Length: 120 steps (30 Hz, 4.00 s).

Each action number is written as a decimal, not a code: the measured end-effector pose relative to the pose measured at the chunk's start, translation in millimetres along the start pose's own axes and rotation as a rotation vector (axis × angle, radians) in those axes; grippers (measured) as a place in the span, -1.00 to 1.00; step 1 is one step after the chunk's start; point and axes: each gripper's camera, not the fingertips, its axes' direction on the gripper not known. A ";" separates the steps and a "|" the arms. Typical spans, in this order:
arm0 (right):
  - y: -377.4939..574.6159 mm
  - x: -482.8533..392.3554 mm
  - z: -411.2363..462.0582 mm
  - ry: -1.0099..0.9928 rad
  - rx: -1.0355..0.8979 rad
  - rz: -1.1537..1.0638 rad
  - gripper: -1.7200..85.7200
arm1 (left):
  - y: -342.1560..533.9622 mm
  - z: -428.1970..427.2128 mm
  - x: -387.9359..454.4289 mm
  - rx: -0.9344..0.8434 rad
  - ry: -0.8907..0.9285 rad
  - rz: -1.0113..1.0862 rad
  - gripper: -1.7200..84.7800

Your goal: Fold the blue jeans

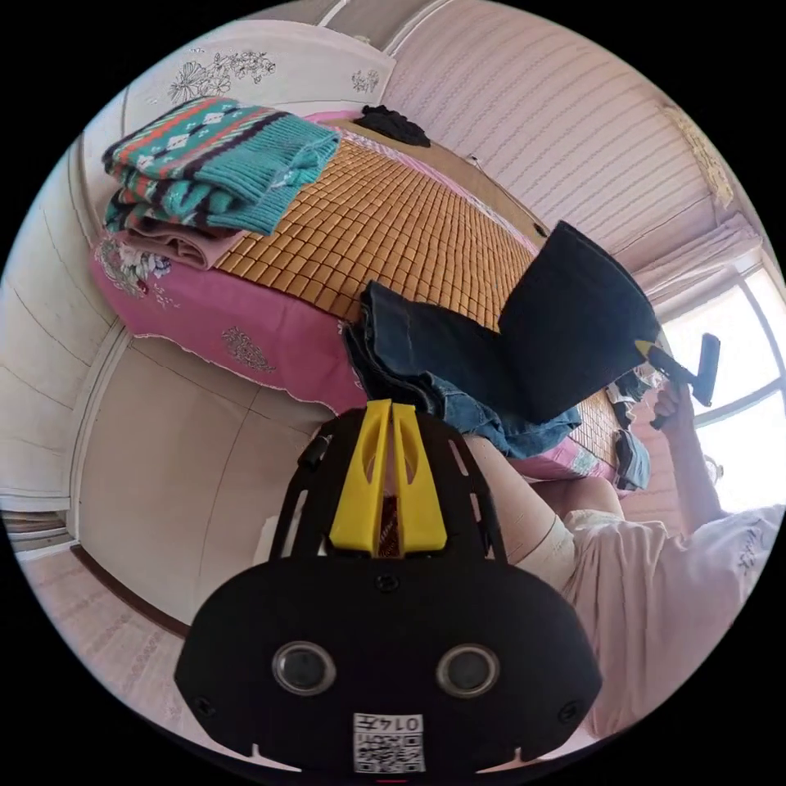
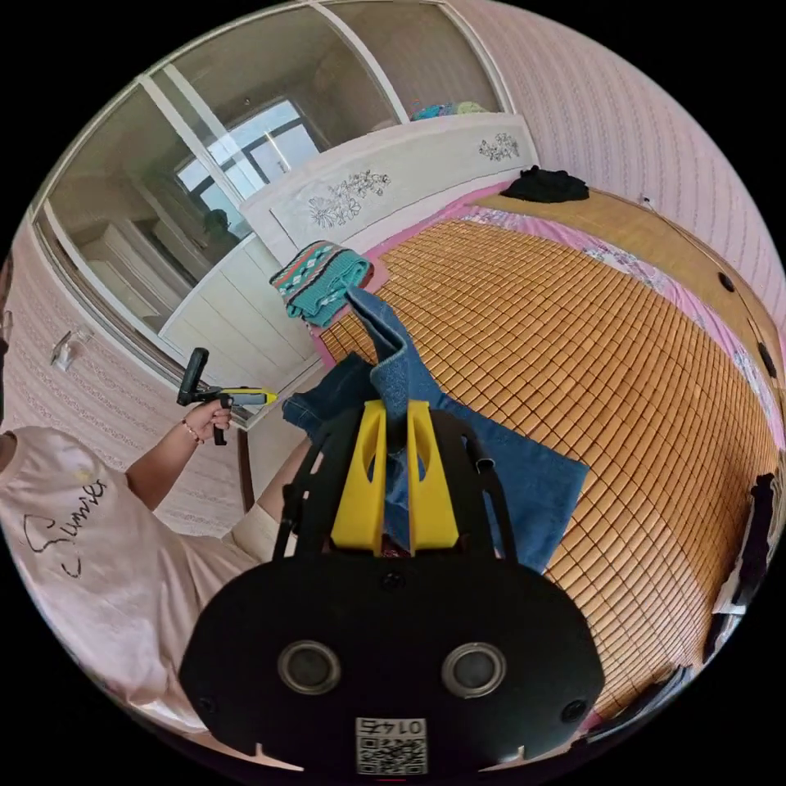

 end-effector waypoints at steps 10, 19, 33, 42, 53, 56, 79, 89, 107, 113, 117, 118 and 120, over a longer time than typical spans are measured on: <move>59.8 43.5 -188.7 0.439 0.333 0.216 -0.88 | -100.8 87.6 2.8 -0.150 -0.025 0.005 -0.78; 39.5 38.8 -94.4 0.208 0.172 0.145 -0.87 | -88.8 72.0 55.3 -0.022 -0.114 0.207 -0.97; -52.9 -42.6 165.9 -0.147 -0.290 -0.007 -0.63 | 4.3 97.1 196.4 -0.035 0.211 0.525 -0.98; -40.9 -34.3 200.9 -0.015 -0.458 0.018 -0.94 | -5.4 59.3 155.6 -0.003 0.286 0.431 -0.98; -28.7 5.7 153.2 0.186 -0.334 0.184 -0.58 | -54.7 63.1 73.2 0.006 0.028 0.209 -0.81; -32.8 24.4 159.1 0.268 -0.306 0.270 -0.58 | -54.6 76.5 78.9 -0.032 0.029 0.212 -0.71; -40.1 -62.1 243.8 0.105 -0.529 0.134 -0.60 | -54.8 128.4 94.4 -0.251 0.219 0.197 -0.98; -6.3 -71.0 207.9 0.095 -0.489 -0.003 -0.84 | -104.8 74.7 34.6 0.021 0.049 0.075 -0.92; 97.9 22.7 -290.3 0.582 0.586 0.417 -0.89 | -220.9 35.9 65.5 0.032 -0.044 0.249 -0.89; 211.4 37.1 -363.0 0.715 0.754 0.503 -0.87 | -203.9 -78.4 16.9 0.406 0.074 0.212 -0.88; 291.3 79.3 -318.0 0.685 0.473 0.705 -0.86 | -170.5 -50.2 -39.0 0.280 0.020 0.075 -0.87; 301.8 84.8 -307.0 0.683 0.424 0.740 -0.86 | -164.1 -40.6 -46.2 0.248 -0.004 0.049 -0.87; 343.1 108.5 -257.5 0.651 0.206 0.901 -0.86 | -136.1 0.4 -76.7 0.095 -0.046 -0.105 -0.88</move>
